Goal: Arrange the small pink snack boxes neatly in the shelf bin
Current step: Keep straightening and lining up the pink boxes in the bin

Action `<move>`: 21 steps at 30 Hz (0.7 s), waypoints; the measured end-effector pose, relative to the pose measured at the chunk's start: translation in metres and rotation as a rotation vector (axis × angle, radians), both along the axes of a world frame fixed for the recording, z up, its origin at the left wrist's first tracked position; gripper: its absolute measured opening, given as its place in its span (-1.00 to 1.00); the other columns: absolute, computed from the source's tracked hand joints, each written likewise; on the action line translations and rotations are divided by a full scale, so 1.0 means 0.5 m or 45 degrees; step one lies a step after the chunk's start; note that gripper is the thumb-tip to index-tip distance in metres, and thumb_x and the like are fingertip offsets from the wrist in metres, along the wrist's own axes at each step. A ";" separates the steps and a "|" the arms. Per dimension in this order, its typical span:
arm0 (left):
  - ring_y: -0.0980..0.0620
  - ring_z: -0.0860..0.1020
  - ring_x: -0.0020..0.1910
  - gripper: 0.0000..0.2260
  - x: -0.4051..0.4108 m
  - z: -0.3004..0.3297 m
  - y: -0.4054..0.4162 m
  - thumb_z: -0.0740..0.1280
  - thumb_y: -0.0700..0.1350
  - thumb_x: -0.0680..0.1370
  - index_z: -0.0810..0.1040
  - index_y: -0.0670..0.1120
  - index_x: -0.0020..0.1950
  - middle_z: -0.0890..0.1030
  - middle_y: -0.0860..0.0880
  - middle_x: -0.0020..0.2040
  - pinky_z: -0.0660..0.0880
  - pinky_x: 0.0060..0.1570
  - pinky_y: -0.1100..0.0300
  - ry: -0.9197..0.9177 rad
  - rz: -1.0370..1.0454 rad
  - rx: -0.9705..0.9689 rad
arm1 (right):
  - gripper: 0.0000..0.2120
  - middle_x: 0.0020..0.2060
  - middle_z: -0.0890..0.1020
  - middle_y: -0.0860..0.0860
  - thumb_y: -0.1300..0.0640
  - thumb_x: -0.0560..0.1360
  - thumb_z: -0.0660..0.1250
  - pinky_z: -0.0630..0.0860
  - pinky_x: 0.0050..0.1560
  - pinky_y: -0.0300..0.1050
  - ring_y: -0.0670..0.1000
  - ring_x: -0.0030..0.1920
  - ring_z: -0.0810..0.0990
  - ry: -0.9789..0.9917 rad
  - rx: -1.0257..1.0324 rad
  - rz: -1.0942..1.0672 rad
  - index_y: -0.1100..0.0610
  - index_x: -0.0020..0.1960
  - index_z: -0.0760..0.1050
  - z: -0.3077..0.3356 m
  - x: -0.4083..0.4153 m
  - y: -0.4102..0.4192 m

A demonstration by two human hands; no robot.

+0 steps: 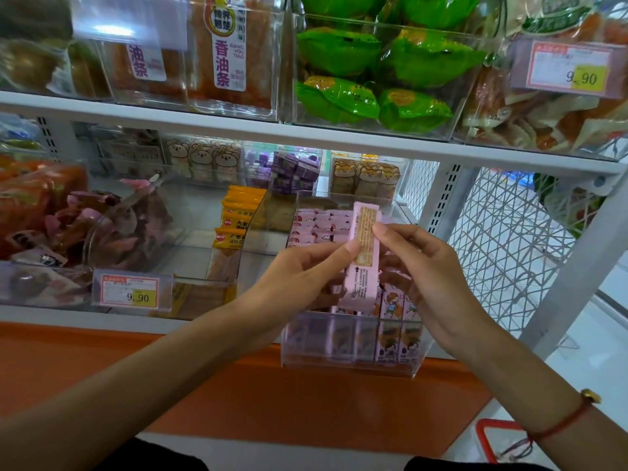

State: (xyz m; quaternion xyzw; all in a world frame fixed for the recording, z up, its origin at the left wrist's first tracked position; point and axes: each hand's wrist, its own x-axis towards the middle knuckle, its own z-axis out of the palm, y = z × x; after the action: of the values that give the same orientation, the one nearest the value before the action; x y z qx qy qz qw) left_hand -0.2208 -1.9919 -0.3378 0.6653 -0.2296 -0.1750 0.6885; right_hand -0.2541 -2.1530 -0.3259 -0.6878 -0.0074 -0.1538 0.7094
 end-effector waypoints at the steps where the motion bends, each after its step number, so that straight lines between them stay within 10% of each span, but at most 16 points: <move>1: 0.17 0.65 -0.21 -0.63 0.000 0.001 0.000 0.29 0.12 0.43 0.61 -0.01 0.15 0.70 0.03 -0.15 0.52 -0.27 0.38 -0.007 -0.014 0.003 | -0.63 -0.25 0.70 -0.01 -0.01 0.35 0.40 0.52 -0.29 -0.32 -0.09 -0.26 0.67 -0.011 0.007 0.002 0.17 0.07 0.56 0.001 0.000 0.001; 14: 0.16 0.47 0.31 -0.56 0.013 -0.001 0.029 0.31 -0.18 0.48 0.42 -0.12 0.37 0.54 0.04 0.31 0.38 0.36 0.12 -0.481 -0.049 0.017 | -0.68 -0.04 0.68 0.01 0.24 0.29 0.50 0.54 0.08 -0.15 0.00 0.09 0.62 -0.360 -0.171 0.310 -0.02 -0.01 0.58 0.015 -0.017 -0.016; 21: 0.15 0.49 0.29 -0.59 0.019 -0.009 0.030 0.34 -0.10 0.47 0.47 -0.07 0.32 0.56 0.10 0.28 0.40 0.33 0.16 -0.584 0.001 0.053 | -0.67 -0.01 0.67 -0.01 0.24 0.28 0.48 0.52 0.20 0.06 0.03 0.13 0.61 -0.421 -0.311 0.300 -0.16 -0.11 0.61 0.014 -0.018 -0.011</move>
State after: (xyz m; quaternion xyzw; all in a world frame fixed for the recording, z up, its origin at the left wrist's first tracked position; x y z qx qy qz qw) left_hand -0.2113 -1.9771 -0.3423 0.7019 -0.3761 -0.0238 0.6044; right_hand -0.2631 -2.1582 -0.3187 -0.7283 -0.2223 -0.1786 0.6231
